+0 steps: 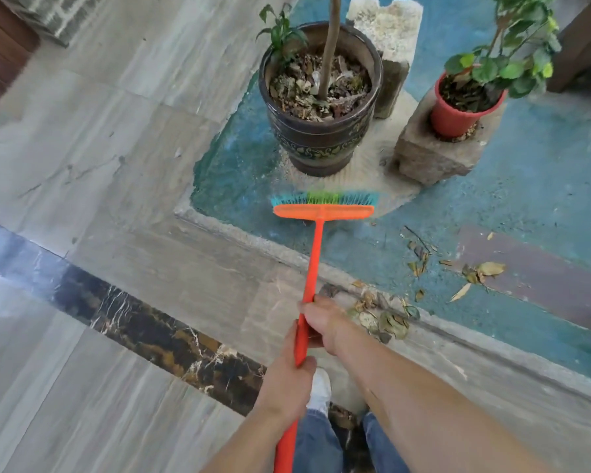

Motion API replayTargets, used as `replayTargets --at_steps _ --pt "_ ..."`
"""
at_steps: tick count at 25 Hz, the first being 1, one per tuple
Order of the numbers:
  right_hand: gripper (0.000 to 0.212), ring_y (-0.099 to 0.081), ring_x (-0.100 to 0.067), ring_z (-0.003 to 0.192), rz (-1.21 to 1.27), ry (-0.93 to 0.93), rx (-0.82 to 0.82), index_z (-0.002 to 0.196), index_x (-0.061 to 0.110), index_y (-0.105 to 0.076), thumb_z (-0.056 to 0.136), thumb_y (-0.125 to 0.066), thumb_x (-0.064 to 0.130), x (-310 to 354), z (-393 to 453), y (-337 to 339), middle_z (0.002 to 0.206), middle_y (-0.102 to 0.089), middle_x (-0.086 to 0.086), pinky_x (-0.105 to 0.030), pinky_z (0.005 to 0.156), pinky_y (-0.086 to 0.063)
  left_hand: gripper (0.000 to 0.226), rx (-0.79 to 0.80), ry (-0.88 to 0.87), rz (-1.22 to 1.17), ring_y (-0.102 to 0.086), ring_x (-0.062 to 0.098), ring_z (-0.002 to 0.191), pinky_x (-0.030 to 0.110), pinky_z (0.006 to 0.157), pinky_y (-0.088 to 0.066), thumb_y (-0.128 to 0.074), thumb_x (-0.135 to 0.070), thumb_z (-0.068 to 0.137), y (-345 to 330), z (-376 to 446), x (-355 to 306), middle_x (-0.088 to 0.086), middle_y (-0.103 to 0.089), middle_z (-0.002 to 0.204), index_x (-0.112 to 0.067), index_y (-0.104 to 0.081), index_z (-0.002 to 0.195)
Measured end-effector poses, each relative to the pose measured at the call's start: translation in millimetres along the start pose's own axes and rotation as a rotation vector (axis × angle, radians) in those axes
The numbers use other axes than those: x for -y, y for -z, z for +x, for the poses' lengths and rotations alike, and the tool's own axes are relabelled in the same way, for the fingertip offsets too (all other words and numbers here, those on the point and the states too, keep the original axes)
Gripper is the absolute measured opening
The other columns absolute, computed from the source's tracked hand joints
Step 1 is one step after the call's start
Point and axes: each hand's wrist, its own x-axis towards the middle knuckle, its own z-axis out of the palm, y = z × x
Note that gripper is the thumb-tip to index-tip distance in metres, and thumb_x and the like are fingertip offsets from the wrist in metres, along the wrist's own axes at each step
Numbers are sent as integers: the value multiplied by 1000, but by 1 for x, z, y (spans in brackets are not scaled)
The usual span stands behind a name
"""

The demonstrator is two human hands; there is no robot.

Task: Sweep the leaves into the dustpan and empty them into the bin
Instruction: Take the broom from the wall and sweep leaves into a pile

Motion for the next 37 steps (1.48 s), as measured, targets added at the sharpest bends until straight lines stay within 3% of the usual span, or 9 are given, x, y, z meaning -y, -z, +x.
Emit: replayTargets --at_steps 5,10,14,17,23,27,31,34,37 --pt "33 -60 -32 104 -398 254 -31 131 18 -50 100 -38 21 24 78 -9 114 -62 -13 -33 85 -48 55 -211 -4 13 -53 7 61 25 55 -40 -40 -11 92 -31 85 0 -8 -62 85 -27 -29 144" --pt "20 -49 -20 56 -273 -67 47 109 20 -48 94 -39 10 11 52 11 74 -50 -8 -29 50 -45 62 -101 62 -83 -66 24 82 28 66 -54 -38 -5 84 -46 45 -10 -1 -66 95 -35 -36 139" --pt "47 -56 -20 56 -270 -42 84 132 27 -35 89 -35 7 -7 -16 24 83 -56 -8 -28 41 -51 71 9 33 -80 -54 6 46 12 43 -37 -41 -13 82 -30 -38 -20 -5 -67 78 -56 -28 137" --pt "43 -56 -21 61 -259 61 29 126 30 -41 87 -35 10 25 8 20 85 -55 -7 -29 44 -52 65 -86 -18 -79 -52 0 42 13 43 -37 -41 -8 84 -19 -2 -37 -11 -59 67 -45 -36 137" --pt "29 -53 -22 56 -297 56 -59 110 14 -55 88 -39 3 64 88 26 73 -53 -9 -23 44 -42 57 -62 82 -12 -52 23 55 24 42 -41 -36 -3 80 -26 92 -62 2 -56 78 -27 -40 132" --pt "30 -52 -19 48 -351 -118 -80 120 7 -51 91 -50 9 -10 26 45 72 -54 -10 -19 34 -41 60 142 121 -142 -52 18 48 30 44 -46 -36 -8 80 -45 6 -33 7 -54 71 -40 -43 130" --pt "25 -61 -22 54 -242 -125 -33 116 17 -43 91 -41 16 -48 -60 51 85 -60 -13 -26 36 -48 74 85 34 215 -59 17 88 12 65 -43 -39 -13 82 -44 -72 -11 4 -59 109 -57 -22 140" --pt "27 -61 -24 62 -227 10 -51 113 23 -44 90 -36 11 -20 -44 43 89 -58 -11 -28 38 -49 78 43 -12 96 -64 13 79 6 56 -39 -42 -11 84 -29 -55 -27 -4 -65 107 -53 -17 144" --pt "29 -63 -32 87 -317 130 -148 119 19 -50 92 -40 13 18 6 43 105 -62 -13 -37 50 -56 65 -26 -58 61 -63 19 61 23 47 -44 -40 -4 81 -30 6 -52 -3 -64 87 -37 -36 137"
